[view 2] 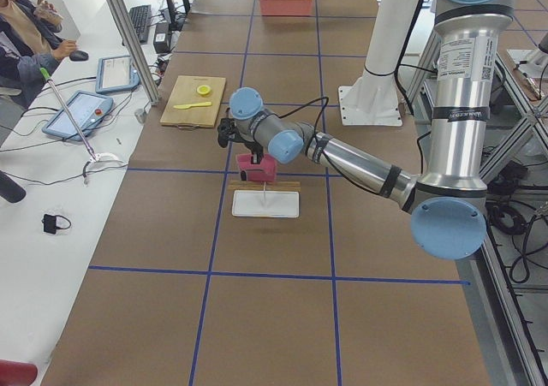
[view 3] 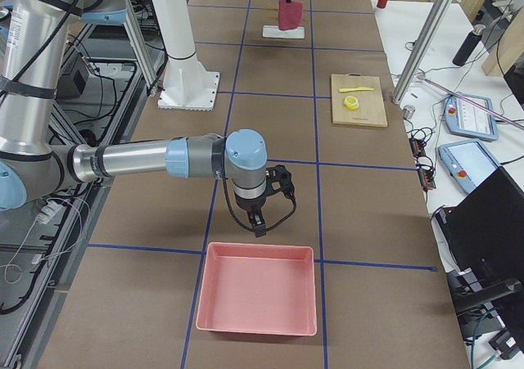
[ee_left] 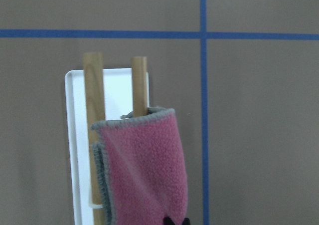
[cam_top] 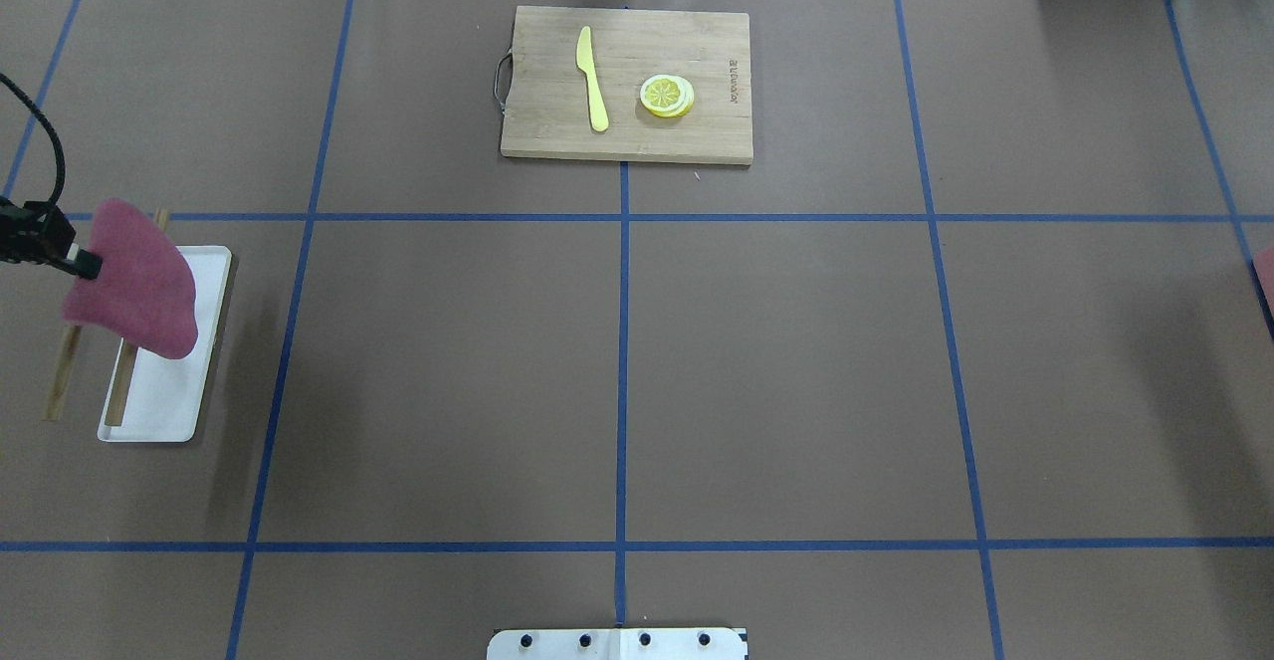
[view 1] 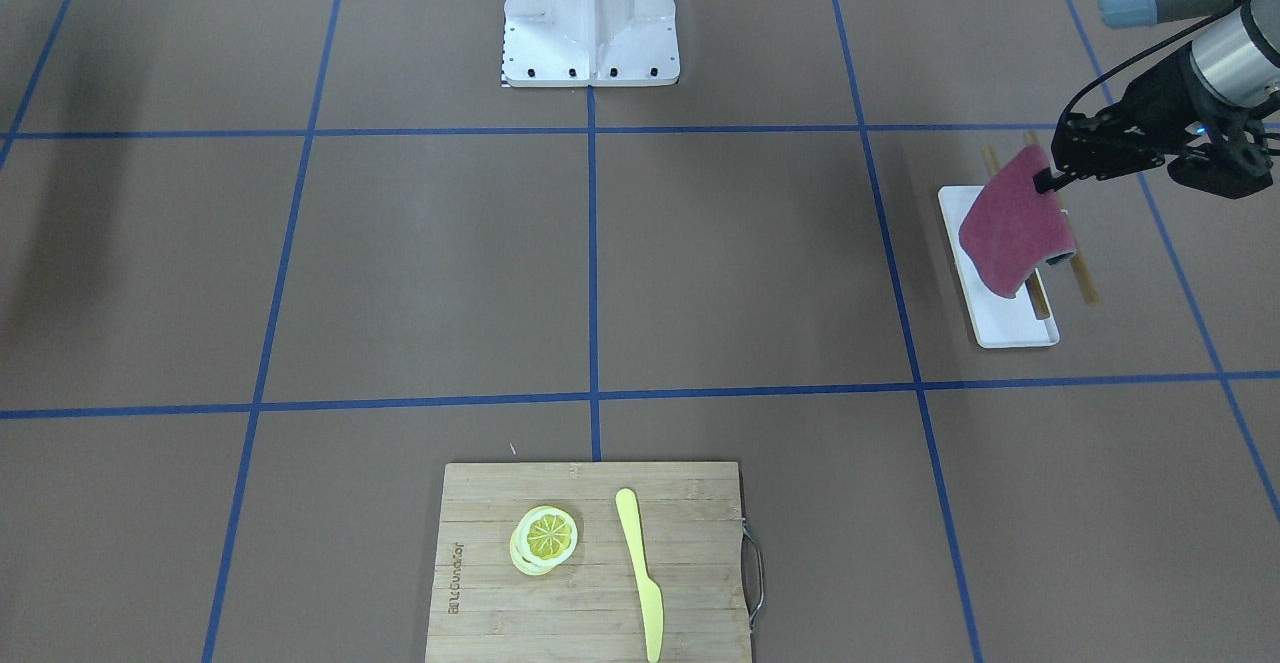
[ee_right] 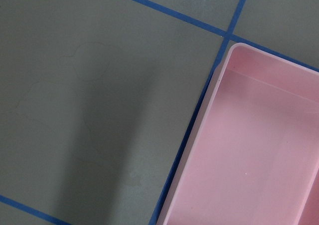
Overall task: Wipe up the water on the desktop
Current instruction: 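Lift the pink cloth with the left gripper and carry it toward the table center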
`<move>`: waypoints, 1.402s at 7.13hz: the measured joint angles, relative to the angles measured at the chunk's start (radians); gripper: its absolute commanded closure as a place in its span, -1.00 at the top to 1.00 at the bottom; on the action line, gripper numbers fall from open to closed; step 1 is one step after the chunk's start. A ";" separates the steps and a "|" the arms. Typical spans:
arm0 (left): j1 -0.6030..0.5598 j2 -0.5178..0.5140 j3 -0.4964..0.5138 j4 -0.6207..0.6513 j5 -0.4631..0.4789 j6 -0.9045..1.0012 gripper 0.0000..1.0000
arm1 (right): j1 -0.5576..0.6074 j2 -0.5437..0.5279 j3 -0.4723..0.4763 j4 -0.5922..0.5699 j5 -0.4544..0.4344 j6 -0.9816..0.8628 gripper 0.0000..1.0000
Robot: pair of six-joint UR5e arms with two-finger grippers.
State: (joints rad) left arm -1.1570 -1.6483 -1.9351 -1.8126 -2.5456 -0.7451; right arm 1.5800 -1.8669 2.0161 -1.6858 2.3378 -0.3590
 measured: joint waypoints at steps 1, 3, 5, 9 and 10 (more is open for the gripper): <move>0.000 -0.092 -0.002 0.035 -0.005 -0.080 -1.00 | 0.000 0.000 0.001 0.000 0.000 0.000 1.00; 0.039 -0.251 -0.001 0.079 -0.002 -0.236 -1.00 | 0.000 0.003 0.002 0.001 0.000 0.000 1.00; 0.119 -0.373 0.006 0.087 0.019 -0.381 -1.00 | -0.003 0.025 0.002 0.002 0.017 0.007 1.00; 0.217 -0.649 0.097 0.091 0.112 -0.720 -1.00 | -0.094 0.155 0.004 0.067 0.184 0.126 1.00; 0.235 -0.711 0.132 0.091 0.139 -0.807 -1.00 | -0.134 0.172 0.005 0.164 0.219 0.230 1.00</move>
State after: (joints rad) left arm -0.9219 -2.3596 -1.8029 -1.7211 -2.4065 -1.5519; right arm 1.4458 -1.6948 2.0209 -1.5214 2.5564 -0.1285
